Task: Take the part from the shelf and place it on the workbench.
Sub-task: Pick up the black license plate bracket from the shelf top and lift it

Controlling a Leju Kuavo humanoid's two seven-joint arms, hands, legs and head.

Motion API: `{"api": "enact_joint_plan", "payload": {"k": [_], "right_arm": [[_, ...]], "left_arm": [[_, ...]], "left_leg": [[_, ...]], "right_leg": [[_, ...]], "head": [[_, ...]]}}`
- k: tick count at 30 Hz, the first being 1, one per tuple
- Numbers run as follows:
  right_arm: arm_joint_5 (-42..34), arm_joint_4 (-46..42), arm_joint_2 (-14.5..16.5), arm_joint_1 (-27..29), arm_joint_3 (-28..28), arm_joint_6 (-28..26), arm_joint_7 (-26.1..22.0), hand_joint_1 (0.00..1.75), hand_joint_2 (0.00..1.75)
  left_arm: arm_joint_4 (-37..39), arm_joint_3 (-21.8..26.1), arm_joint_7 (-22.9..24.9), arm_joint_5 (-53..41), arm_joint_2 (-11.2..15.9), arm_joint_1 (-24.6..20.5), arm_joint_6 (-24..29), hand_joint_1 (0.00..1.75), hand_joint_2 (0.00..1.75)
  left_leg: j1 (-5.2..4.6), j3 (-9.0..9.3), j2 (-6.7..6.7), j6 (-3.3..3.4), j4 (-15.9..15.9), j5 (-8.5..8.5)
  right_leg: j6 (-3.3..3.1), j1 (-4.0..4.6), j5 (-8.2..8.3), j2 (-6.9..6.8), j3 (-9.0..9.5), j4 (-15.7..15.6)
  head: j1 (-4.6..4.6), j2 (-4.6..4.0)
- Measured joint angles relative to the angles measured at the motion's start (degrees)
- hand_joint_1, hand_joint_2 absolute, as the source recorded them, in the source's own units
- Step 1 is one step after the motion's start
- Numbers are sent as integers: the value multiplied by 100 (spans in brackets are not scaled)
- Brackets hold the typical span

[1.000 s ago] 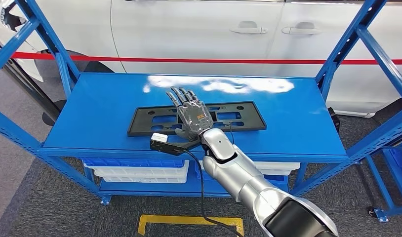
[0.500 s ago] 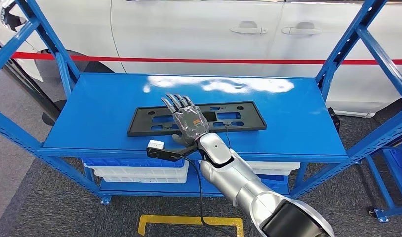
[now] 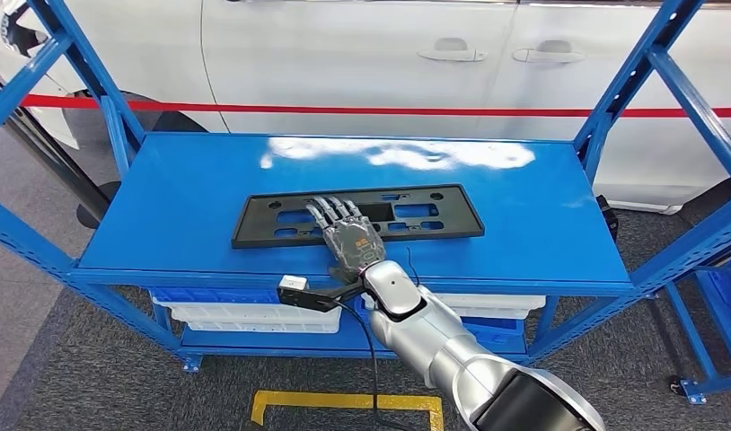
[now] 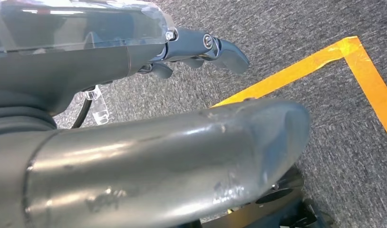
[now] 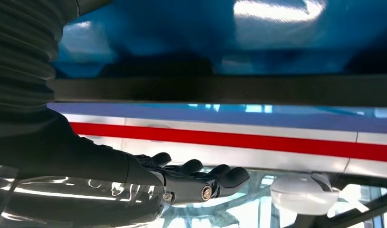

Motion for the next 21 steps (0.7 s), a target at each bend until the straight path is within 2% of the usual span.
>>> {"api": "enact_joint_plan", "payload": {"k": [14,17,21], "right_arm": [[263,346,60,-205,33,13,296,0,175],[435,406,73,-317,43,80,491,0,175],[859,579,44,-747,95,450,933,0,175]], "left_arm": [[0,-107,34,3,0,10,-8,0,0],[0,-131,32,2,-1,5,-14,0,0],[0,-142,23,57,-5,-30,-31,0,0]], "left_leg": [[0,1,0,0,0,1],[0,0,1,0,0,1],[-1,2,1,0,1,1]], "right_leg": [[0,0,0,0,1,0],[0,0,0,0,0,0],[0,0,0,0,-1,0]], "head": [[0,0],[0,0],[0,0]]}}
